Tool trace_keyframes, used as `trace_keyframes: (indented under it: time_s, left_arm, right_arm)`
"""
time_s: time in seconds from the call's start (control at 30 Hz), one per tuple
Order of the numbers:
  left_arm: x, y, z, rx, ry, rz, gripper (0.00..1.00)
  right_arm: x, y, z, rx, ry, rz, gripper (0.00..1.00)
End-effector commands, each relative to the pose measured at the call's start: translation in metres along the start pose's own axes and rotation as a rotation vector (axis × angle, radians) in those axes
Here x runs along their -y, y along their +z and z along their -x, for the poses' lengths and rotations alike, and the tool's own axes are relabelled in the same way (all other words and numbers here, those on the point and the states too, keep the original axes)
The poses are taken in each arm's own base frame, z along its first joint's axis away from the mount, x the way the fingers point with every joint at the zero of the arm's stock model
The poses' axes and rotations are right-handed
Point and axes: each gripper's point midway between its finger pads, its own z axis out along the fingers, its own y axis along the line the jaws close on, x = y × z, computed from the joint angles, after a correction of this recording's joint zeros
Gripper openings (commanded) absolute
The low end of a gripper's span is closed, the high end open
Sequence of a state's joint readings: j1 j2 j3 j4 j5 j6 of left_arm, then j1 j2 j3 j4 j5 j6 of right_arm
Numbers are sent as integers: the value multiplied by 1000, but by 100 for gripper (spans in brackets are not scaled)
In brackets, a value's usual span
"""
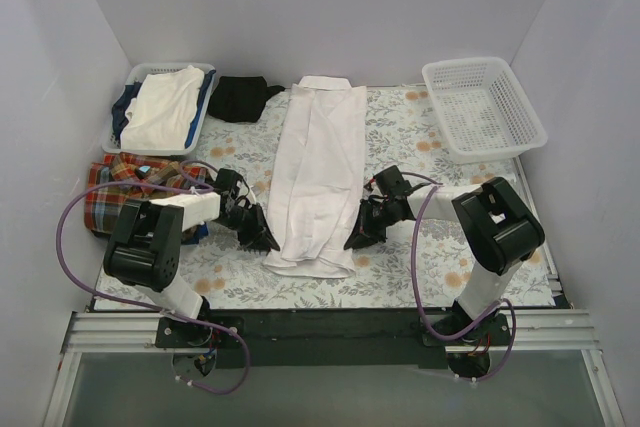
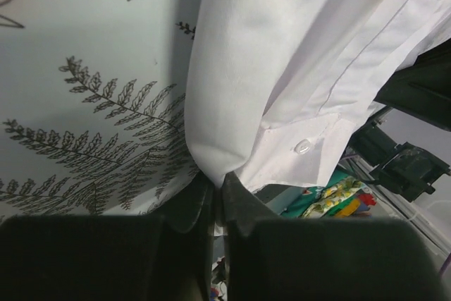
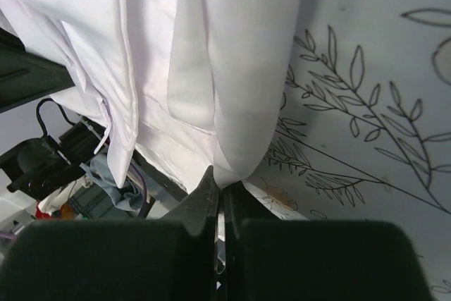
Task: Fold and stack the long sleeve shirts
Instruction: Fold the shirt
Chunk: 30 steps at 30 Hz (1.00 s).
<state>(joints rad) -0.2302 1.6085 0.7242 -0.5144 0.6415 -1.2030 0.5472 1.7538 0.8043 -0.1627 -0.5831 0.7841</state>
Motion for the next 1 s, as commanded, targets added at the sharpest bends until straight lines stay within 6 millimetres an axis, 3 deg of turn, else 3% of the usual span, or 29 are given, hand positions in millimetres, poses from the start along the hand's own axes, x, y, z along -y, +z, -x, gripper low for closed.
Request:
trace_keyframes:
  time_s: [0.0,0.37,0.53,0.6,0.77,0.97]
  left_arm:
    - [9,-5,2,8,25,-28,0]
    - [20,-16,-34,-41,-47,-139,0]
    - [30,-26,-39,-21,-70,-169,0]
    - [32,-27,-36,-10,-72,-167,0]
    - [41,-30,-16,35,-64,-143,0]
    - [73,-52,35,187,-7,-116,0]
  right_arm:
    - [54,3,-6,33,17,-236,1]
    - [60,-26,-37,-36,-87,-276,1]
    - [61,-37,-42,-51,-143,-296,1]
    - [57,-41,-40,-43,-161,-294,1]
    - [30,-55,-14,35,-197,-305,1]
    - [3,-78,27,164,-214,-347,1]
